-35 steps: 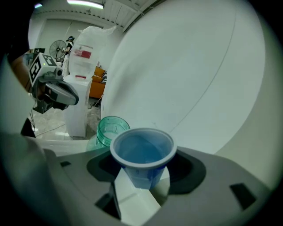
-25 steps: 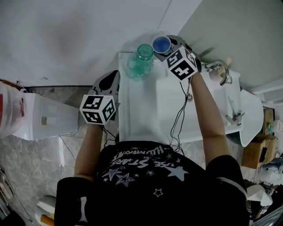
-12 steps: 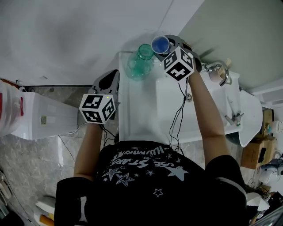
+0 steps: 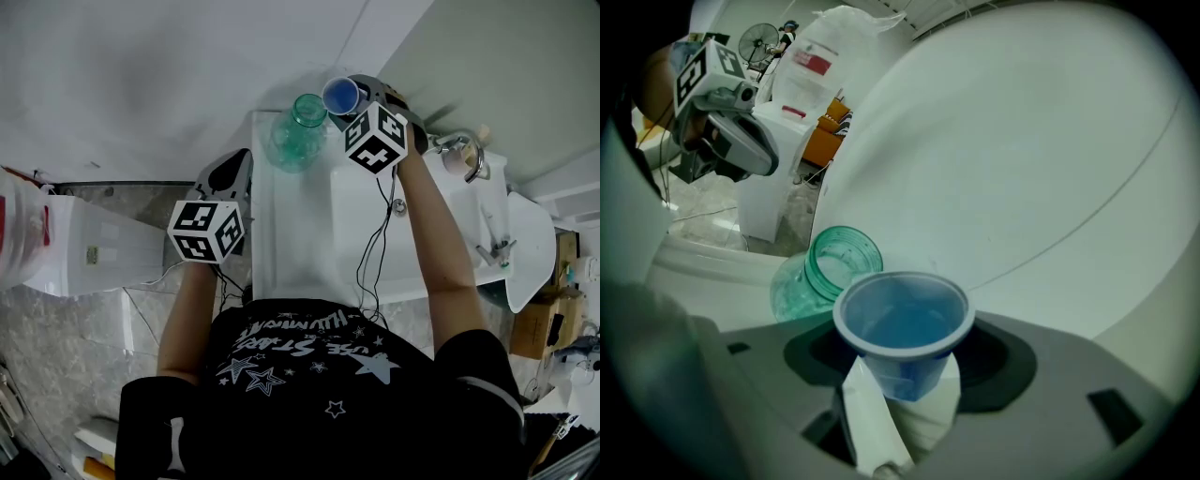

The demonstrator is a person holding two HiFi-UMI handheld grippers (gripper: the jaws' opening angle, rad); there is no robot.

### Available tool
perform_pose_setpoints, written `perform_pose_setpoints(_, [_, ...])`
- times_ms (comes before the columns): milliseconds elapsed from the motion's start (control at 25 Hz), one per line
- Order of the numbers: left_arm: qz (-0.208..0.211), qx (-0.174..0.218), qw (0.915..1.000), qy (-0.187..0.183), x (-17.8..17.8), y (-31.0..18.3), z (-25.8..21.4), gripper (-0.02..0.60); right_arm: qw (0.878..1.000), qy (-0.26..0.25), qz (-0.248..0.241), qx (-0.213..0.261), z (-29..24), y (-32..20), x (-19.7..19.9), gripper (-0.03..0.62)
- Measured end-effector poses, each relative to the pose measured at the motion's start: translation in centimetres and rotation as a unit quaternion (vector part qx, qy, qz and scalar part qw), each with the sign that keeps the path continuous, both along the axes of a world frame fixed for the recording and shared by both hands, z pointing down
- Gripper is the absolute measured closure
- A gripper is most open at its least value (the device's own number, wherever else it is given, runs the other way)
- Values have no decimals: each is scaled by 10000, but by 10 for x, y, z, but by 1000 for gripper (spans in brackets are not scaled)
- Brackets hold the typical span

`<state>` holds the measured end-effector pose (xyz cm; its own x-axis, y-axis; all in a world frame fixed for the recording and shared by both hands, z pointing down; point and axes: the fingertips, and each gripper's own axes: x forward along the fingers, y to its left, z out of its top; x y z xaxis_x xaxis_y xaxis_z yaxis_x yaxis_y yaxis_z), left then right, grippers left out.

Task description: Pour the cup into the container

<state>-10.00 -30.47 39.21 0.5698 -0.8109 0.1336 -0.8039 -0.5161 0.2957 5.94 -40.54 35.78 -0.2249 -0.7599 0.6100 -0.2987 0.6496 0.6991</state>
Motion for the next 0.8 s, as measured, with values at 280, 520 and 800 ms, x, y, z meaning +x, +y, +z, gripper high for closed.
perform_pose_setpoints(280, [11, 16, 10000, -1, 1, -1, -2, 572, 9998, -200, 67, -7, -5, -1, 0, 298])
perform_pose_setpoints(520, [24, 9, 10000, -48, 3, 0, -2, 572, 9982, -565, 196, -97, -8, -1, 2, 298])
perform_pose_setpoints(800, [44, 45, 9999, -110, 4, 4, -6, 571, 9884, -1434, 424, -253, -15, 2, 6, 298])
